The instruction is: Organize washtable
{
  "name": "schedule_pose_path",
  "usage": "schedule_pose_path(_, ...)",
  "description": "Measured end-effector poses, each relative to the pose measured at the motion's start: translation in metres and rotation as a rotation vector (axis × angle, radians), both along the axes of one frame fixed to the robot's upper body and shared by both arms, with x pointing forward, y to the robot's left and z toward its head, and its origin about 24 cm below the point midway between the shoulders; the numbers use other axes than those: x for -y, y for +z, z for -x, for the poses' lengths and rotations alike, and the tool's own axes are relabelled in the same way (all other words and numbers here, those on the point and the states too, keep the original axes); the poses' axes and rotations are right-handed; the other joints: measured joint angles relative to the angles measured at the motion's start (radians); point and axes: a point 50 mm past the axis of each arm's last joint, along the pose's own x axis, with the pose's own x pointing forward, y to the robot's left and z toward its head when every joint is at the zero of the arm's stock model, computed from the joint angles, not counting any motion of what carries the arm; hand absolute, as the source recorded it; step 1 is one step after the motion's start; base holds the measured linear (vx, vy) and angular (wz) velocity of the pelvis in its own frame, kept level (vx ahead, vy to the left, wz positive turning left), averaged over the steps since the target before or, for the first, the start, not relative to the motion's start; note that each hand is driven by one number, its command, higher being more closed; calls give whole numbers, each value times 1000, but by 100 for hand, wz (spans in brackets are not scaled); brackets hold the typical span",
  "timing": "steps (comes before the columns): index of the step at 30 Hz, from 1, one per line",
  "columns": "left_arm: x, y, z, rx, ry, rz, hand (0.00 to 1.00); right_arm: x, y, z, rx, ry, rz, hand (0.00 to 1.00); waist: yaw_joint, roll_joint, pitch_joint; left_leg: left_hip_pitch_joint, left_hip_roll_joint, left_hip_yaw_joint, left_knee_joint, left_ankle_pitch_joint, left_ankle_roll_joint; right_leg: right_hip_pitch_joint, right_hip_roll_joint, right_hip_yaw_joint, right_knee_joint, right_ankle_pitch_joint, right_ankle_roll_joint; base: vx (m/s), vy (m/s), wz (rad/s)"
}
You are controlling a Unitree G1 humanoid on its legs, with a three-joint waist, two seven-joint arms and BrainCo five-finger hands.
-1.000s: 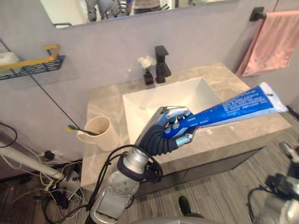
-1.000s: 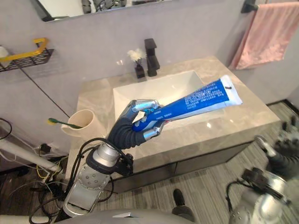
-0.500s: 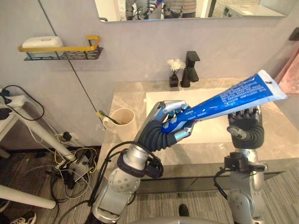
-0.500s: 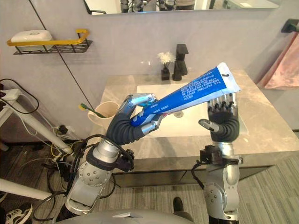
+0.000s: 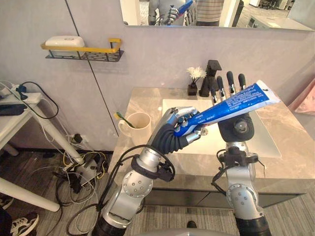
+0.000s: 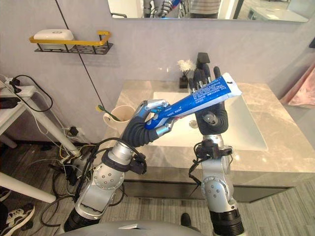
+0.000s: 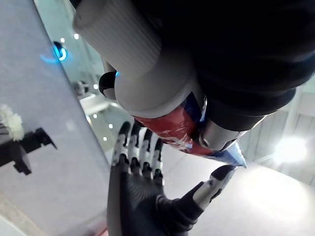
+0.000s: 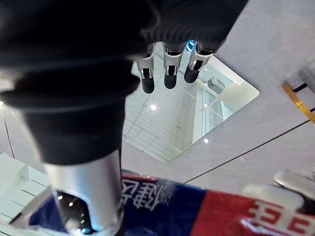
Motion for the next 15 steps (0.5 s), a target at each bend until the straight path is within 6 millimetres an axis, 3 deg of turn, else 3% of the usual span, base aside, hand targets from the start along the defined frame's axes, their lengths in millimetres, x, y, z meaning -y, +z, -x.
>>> schedule_pose_path(12,11,-9,-6,-36,-28,-27,100,-19,3,0,1,110,-43,0,19,-9,-6,-1,0,-1,0,0,0,-2,0,0,0,0,0,0,0,0)
schedule_pose_path(15,17,-6,-19,-11,-33,-58,100,-29,4,0,2,160,-31,0,20,-18,-12,-4,0,0,2,0,0,-4,1,1,0,1,0,0,0,0)
